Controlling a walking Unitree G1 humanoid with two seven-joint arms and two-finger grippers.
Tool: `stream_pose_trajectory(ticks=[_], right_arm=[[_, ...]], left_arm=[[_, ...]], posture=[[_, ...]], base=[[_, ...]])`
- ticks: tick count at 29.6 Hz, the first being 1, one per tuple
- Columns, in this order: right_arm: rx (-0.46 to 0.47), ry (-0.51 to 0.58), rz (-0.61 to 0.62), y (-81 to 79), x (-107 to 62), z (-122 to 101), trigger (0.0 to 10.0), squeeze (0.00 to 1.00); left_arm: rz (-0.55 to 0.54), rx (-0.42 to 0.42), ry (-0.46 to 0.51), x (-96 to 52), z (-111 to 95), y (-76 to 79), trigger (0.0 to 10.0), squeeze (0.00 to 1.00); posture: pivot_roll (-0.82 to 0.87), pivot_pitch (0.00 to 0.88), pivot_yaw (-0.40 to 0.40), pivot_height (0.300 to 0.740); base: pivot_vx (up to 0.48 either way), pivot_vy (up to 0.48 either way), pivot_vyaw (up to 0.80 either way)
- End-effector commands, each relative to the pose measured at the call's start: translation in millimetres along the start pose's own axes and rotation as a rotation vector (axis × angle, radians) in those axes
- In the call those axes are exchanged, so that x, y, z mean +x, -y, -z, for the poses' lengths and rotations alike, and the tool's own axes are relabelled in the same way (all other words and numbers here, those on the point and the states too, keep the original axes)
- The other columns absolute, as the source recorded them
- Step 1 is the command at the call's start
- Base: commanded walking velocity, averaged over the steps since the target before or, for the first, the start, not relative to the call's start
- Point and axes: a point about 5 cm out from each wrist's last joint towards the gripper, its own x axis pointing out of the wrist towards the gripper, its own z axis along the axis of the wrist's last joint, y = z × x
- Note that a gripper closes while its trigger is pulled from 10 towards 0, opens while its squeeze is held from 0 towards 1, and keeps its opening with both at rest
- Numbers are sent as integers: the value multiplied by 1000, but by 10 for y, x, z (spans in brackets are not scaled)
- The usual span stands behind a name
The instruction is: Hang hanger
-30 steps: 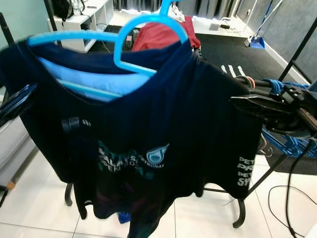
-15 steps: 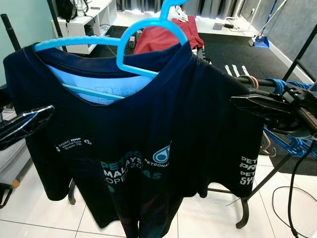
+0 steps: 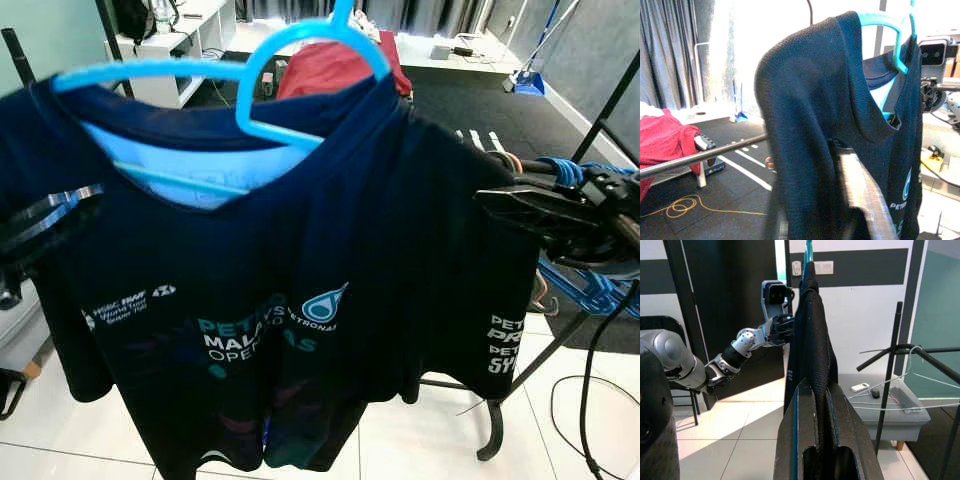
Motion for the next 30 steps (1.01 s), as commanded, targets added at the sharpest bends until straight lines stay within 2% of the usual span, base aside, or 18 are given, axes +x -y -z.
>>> stream_pose_trajectory(ticks=[1, 5, 7, 8, 9, 11, 12, 13, 14, 15, 17, 19, 20, 23, 25, 27, 30], right_arm=[[-24, 13, -13, -28, -5, -72, 0, 0], [-24, 27, 2, -11, -29, -71, 0, 0], [-24, 27, 2, -11, -29, -71, 0, 0], [-23, 36, 7, -4, -44, -75, 0, 0], [-23, 36, 7, -4, -44, -75, 0, 0], [-12, 45, 17, 9, -74, -62, 0, 0], [-12, 45, 17, 9, -74, -62, 0, 0], [1, 45, 13, 4, -75, -37, 0, 0], [1, 45, 13, 4, -75, -37, 0, 0], [17, 42, 3, -11, -68, -9, 0, 0], [17, 42, 3, -11, -68, -9, 0, 0], [55, 8, -34, -66, -22, 71, 0, 0], [70, -2, -50, -88, -1, 98, 0, 0], [77, -7, -60, -101, 13, 113, 0, 0], [51, 73, -75, -94, 23, 6, 0, 0], [51, 73, -75, -94, 23, 6, 0, 0], [35, 111, -124, -123, 64, -73, 0, 0]], left_arm=[[-26, 10, 11, -7, 11, -30, 0, 0], [-137, 60, 49, -50, -56, -170, 0, 0], [-137, 60, 49, -50, -56, -170, 0, 0], [-181, 72, 69, -75, -78, -224, 0, 0], [-181, 72, 69, -75, -78, -224, 0, 0], [-300, 86, 126, -148, -122, -361, 0, 0], [-300, 86, 126, -148, -122, -361, 0, 0], [-394, 90, 167, -222, -150, -469, 0, 0], [-394, 90, 167, -222, -150, -469, 0, 0], [-509, 91, 215, -320, -183, -592, 0, 0], [-509, 91, 215, -320, -183, -592, 0, 0], [-716, 79, 303, -522, -240, -789, 0, 0], [-770, 68, 327, -585, -247, -836, 0, 0], [-792, 56, 338, -613, -243, -860, 0, 0], [-799, 17, 285, -576, -95, -876, 0, 0], [-799, 17, 285, -576, -95, -876, 0, 0], [-808, -40, 225, -503, 130, -891, 0, 0]], posture=[[-18, 55, -26, 740], [-17, 53, -27, 740], [-17, 53, -27, 740], [-17, 52, -27, 740], [-17, 52, -27, 740], [-19, 51, -28, 740], [-19, 51, -28, 740], [-21, 51, -28, 740], [-21, 51, -28, 740], [-23, 50, -28, 740], [-23, 50, -28, 740], [-24, 50, -27, 740], [-24, 49, -27, 740], [-24, 49, -27, 740], [-22, 48, -26, 740], [-22, 48, -26, 740], [-26, 56, -22, 740]], base=[[0, 0, 0], [0, 0, 0], [0, 0, 0], [0, 0, 0], [0, 0, 0], [0, 0, 0], [0, 0, 0], [0, 0, 0], [0, 0, 0], [0, 0, 0], [0, 0, 0], [0, 0, 0], [0, 0, 0], [0, 0, 0], [0, 0, 0], [0, 0, 0], [0, 0, 0]])
